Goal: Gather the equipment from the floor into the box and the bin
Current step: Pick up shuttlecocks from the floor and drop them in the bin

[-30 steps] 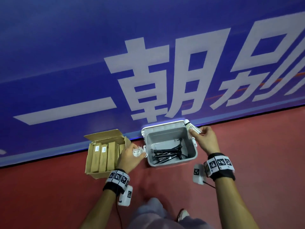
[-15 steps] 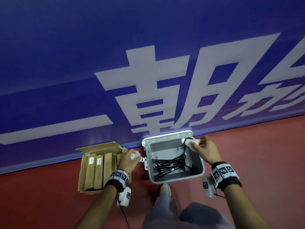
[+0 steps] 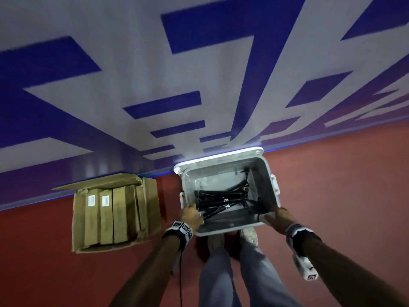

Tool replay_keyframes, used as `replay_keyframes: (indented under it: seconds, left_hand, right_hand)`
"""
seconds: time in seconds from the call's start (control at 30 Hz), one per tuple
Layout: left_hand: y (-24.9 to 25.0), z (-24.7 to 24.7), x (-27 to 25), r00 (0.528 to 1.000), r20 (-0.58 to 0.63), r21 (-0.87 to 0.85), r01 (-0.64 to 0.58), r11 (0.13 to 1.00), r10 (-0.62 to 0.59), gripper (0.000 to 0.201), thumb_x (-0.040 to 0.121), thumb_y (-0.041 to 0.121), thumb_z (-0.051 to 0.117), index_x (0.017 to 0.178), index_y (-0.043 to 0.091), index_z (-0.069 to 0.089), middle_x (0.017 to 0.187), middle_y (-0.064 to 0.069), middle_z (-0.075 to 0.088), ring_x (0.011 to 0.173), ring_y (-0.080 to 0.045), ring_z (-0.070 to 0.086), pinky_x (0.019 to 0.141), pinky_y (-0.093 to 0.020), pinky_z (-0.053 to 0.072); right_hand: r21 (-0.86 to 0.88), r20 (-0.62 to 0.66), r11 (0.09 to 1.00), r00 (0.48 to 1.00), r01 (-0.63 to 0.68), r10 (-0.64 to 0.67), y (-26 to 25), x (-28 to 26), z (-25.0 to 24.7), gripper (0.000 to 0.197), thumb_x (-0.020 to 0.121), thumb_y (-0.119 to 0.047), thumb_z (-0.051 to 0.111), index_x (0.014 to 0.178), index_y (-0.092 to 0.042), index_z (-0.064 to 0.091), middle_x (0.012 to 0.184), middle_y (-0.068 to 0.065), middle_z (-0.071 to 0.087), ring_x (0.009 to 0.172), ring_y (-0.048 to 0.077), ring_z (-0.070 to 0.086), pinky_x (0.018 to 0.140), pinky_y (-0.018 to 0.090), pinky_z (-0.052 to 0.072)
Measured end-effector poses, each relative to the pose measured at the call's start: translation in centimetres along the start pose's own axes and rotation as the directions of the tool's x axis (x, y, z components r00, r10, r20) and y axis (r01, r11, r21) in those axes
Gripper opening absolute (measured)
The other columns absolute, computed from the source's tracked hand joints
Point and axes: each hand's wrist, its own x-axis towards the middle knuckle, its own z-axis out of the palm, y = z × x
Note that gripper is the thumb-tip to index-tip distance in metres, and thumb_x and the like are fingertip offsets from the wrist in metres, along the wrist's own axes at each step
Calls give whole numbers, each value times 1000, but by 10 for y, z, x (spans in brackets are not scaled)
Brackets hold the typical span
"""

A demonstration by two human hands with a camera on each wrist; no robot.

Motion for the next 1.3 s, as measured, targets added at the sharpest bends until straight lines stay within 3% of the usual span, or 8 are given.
replay_keyframes:
  seconds: [0.1, 0.2, 0.33, 0.6, 0.77, 1.0, 1.2, 1.3]
  left_hand:
    - [1, 47, 29, 999, 26, 15, 24, 1000, -24, 42, 103, 28, 55, 139, 6, 59, 134, -12, 61, 129, -36, 53, 109, -41, 43]
    - [1, 82, 60, 995, 95, -90, 16, 996, -7, 29, 104, 12, 48, 125, 1, 66, 106, -6, 68, 112, -33, 58, 99, -37, 41]
    - [17, 79, 76, 995, 22, -53, 95, 994, -94, 53, 99, 27, 62, 145, 4, 49, 143, -20, 52, 133, -39, 51, 103, -40, 41]
    - [65, 1, 52, 985, -152, -165, 61, 984, -87, 51, 94, 26, 61, 140, 9, 47, 141, -13, 50, 128, -35, 55, 102, -40, 49]
    - [120, -110, -18, 958, -288, -309, -73, 948, -20, 56, 97, 28, 61, 149, 16, 45, 154, -7, 45, 140, -27, 47, 115, -36, 40]
    - [152, -242, -174, 802, -594, -502, -313, 807, -59, 36, 98, 28, 63, 134, 22, 59, 138, -2, 57, 124, -21, 58, 107, -45, 49]
    - [113, -278, -334, 642, -746, -536, -422, 732, -176, 28, 98, 30, 67, 126, 33, 62, 125, 12, 63, 112, -4, 62, 97, -37, 55]
    - [81, -282, -413, 506, -812, -532, -435, 726, -292, 30, 95, 28, 73, 120, 40, 62, 117, 9, 68, 106, -8, 66, 94, -36, 55]
  right_hand:
    - [-70, -5, 998, 1000, 7, -7, 7, 41, 5, 52, 96, -55, 61, 125, -10, 62, 124, 22, 67, 112, 38, 65, 88, 39, 53]
    - [-92, -19, 996, 1000, -1, -1, 5, 73, 5, 49, 104, -45, 53, 133, -5, 60, 131, 25, 65, 120, 40, 62, 92, 38, 48]
    - [-136, -34, 991, 999, -13, 8, 2, 99, -1, 52, 107, -46, 47, 135, -3, 56, 133, 26, 64, 123, 41, 61, 93, 38, 46]
    - [-40, -22, 993, 993, 113, -114, -50, 58, -79, 63, 97, -51, 41, 133, -3, 59, 132, 30, 62, 126, 43, 58, 102, 42, 44]
    - [134, -192, 961, 958, 243, -215, -117, -23, -175, 33, 103, -33, 57, 121, -8, 66, 120, 20, 72, 114, 37, 66, 91, 36, 48]
    - [327, -370, 790, 839, 519, -398, -192, -171, -263, 33, 101, -38, 61, 123, -14, 66, 112, 8, 72, 100, 21, 66, 89, 31, 50]
    - [308, -337, 646, 715, 699, -613, -253, -290, -269, 38, 99, -45, 63, 127, -19, 64, 112, 2, 70, 101, 15, 66, 90, 30, 52]
    - [231, -305, 559, 605, 796, -735, -290, -343, -257, 40, 97, -47, 66, 129, -23, 60, 115, 0, 67, 103, 15, 65, 88, 30, 53]
